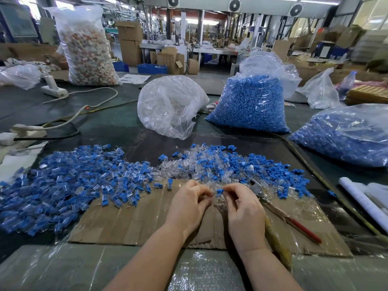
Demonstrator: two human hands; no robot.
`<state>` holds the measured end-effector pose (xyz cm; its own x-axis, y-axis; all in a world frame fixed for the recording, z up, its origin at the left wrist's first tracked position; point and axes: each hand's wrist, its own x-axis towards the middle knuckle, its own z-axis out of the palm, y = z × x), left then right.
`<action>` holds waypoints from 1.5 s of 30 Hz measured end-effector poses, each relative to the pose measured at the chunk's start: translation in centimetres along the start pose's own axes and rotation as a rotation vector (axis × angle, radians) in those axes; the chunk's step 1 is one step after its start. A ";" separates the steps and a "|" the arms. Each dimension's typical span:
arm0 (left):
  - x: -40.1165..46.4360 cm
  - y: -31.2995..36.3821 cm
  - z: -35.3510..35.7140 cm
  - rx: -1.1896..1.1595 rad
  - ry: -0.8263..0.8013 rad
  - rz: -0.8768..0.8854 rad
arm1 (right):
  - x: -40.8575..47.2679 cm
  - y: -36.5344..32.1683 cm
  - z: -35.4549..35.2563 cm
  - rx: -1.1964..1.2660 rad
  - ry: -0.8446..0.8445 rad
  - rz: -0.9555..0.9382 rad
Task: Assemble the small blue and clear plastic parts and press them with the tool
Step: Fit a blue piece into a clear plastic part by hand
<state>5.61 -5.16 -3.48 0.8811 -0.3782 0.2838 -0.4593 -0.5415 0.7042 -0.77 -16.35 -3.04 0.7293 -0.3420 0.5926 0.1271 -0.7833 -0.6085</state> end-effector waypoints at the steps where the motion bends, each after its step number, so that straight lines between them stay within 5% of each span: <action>1: 0.0 0.0 0.0 -0.006 0.002 -0.001 | 0.0 0.0 0.0 -0.003 -0.006 0.002; 17: -0.6 0.4 -0.9 -0.420 0.104 -0.103 | -0.1 0.1 0.0 -0.006 -0.052 0.007; 23: -0.2 0.2 -1.0 -0.300 0.045 -0.095 | -0.3 0.2 0.1 -0.014 -0.043 0.001; 35: -0.2 0.1 -0.9 -0.591 -0.027 -0.169 | -0.2 0.2 0.4 -0.146 -0.111 0.041; 45: -0.2 0.2 -1.1 -0.513 -0.047 -0.139 | -0.1 0.2 0.4 -0.128 -0.118 -0.011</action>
<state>5.46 -4.42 -2.67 0.9183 -0.3689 0.1434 -0.2135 -0.1566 0.9643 -0.56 -16.24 -3.41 0.8029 -0.2758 0.5285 0.0543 -0.8491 -0.5255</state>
